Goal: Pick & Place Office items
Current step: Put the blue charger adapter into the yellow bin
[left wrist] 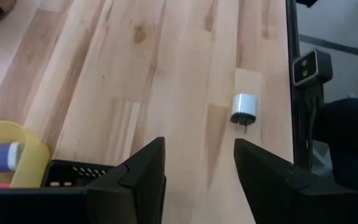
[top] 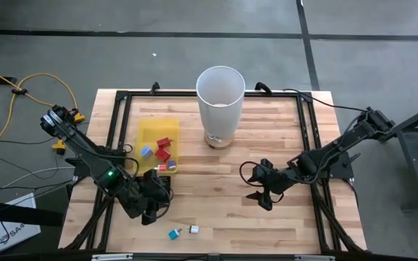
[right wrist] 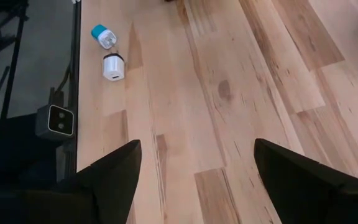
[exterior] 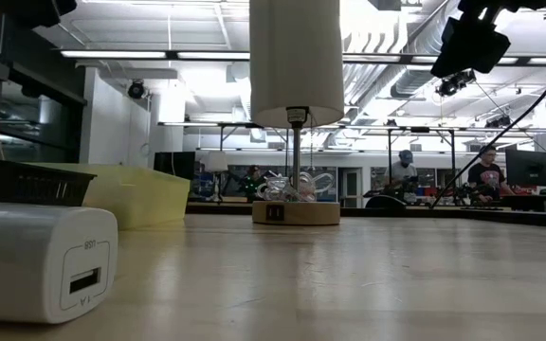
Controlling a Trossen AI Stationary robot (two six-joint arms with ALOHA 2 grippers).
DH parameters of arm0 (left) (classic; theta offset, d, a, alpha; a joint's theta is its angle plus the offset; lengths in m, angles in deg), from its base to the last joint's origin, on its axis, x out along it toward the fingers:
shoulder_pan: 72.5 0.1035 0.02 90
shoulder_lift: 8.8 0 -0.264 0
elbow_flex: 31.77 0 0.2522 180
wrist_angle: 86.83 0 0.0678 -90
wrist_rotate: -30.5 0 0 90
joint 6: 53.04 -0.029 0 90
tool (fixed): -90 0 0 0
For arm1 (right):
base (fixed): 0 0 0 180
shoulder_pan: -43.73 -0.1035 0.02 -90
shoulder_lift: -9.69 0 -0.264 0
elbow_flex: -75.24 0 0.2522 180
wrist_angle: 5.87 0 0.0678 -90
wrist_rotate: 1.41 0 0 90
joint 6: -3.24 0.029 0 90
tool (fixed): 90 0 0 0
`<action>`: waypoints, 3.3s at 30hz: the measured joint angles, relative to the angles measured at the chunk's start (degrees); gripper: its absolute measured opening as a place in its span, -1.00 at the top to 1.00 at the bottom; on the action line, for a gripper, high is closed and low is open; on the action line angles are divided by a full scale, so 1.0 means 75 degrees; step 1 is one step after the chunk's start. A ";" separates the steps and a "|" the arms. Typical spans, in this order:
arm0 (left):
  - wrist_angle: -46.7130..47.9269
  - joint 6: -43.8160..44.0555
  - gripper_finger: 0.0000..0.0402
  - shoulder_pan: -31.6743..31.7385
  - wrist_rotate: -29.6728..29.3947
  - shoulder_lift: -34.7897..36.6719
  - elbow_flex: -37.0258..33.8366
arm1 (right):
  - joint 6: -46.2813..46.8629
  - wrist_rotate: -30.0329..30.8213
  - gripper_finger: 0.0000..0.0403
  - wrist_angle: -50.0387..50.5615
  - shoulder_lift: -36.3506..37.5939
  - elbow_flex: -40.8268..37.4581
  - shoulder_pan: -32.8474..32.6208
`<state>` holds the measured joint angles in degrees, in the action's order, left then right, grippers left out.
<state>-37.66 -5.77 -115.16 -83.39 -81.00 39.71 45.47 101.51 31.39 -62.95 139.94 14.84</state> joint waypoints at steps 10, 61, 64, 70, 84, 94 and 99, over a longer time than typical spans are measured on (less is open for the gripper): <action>-0.0946 0.0167 0.16 -0.0072 0.0887 -0.0585 -0.0003 | 0.0000 0.0000 -0.49 -0.0037 0.0000 0.0000 0.0000; 0.1601 0.3931 0.16 0.0158 0.2849 -0.3931 0.3118 | 0.0000 -0.0001 -0.49 -0.0258 0.0000 0.0000 0.0000; 0.1631 0.3256 0.16 0.0309 0.2839 -0.3931 0.3115 | 0.0000 -0.0003 -0.49 -0.0256 0.0000 0.0000 0.0000; 0.1618 0.2623 0.16 0.0450 0.2797 -0.3931 0.3115 | 0.0000 -0.0003 -0.49 -0.0256 0.0000 0.0000 0.0000; 0.1750 0.3789 0.16 -0.0255 0.2307 -0.4717 0.3807 | 0.0000 -0.0001 -0.49 -0.0285 0.0000 0.0000 0.0000; 0.2486 0.3920 0.16 -0.0278 0.2275 -0.5141 0.4281 | 0.0000 -0.0003 -0.49 -0.0320 0.0000 0.0000 0.0000; 0.2417 0.4445 0.16 -0.0286 0.2310 -0.5205 0.4283 | 0.0000 -0.0002 -0.49 -0.0333 0.0000 0.0000 0.0000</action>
<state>-19.53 27.56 -117.30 -66.07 -120.04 71.83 45.47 101.50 28.90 -62.95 139.94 14.84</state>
